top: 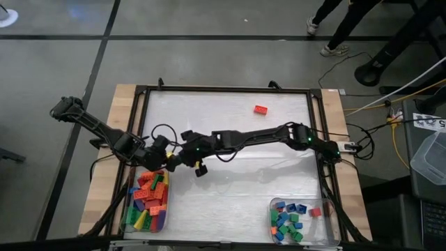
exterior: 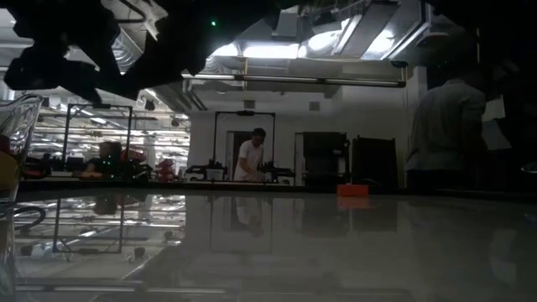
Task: Sort blocks by size
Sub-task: Put the large green game piece into the left transparent bin, then put the large orange game piece into the left transparent bin
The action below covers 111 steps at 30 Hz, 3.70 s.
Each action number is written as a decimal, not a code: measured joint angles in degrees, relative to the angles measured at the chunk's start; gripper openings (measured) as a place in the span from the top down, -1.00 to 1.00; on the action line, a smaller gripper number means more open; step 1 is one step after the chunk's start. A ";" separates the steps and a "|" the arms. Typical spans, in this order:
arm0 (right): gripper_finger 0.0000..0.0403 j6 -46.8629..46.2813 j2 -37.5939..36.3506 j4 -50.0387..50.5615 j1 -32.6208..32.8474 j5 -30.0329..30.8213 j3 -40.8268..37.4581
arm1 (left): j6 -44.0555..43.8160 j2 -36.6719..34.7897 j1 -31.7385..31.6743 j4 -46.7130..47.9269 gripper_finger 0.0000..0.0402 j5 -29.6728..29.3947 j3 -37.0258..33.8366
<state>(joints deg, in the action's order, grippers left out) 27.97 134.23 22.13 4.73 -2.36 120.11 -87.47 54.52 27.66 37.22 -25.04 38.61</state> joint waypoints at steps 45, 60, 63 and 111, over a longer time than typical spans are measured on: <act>-0.28 13.90 0.00 -1.63 4.13 19.33 -0.10 | 7.38 0.08 0.09 -6.42 0.61 14.94 0.03; -0.30 9.89 0.00 22.18 -0.49 35.86 -0.07 | 3.75 -6.94 1.93 -6.20 0.55 48.07 -0.02; -0.30 4.28 0.00 30.93 -3.32 35.05 -0.07 | 1.64 -7.14 4.22 -5.44 0.49 46.94 -0.02; -0.30 -20.46 0.00 67.80 -34.52 17.01 -0.07 | 3.96 -1.16 9.16 4.17 0.10 39.99 0.02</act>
<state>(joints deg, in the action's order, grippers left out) 7.51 134.23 89.93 -29.79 14.66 120.05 -83.51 53.36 36.82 41.39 14.96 38.63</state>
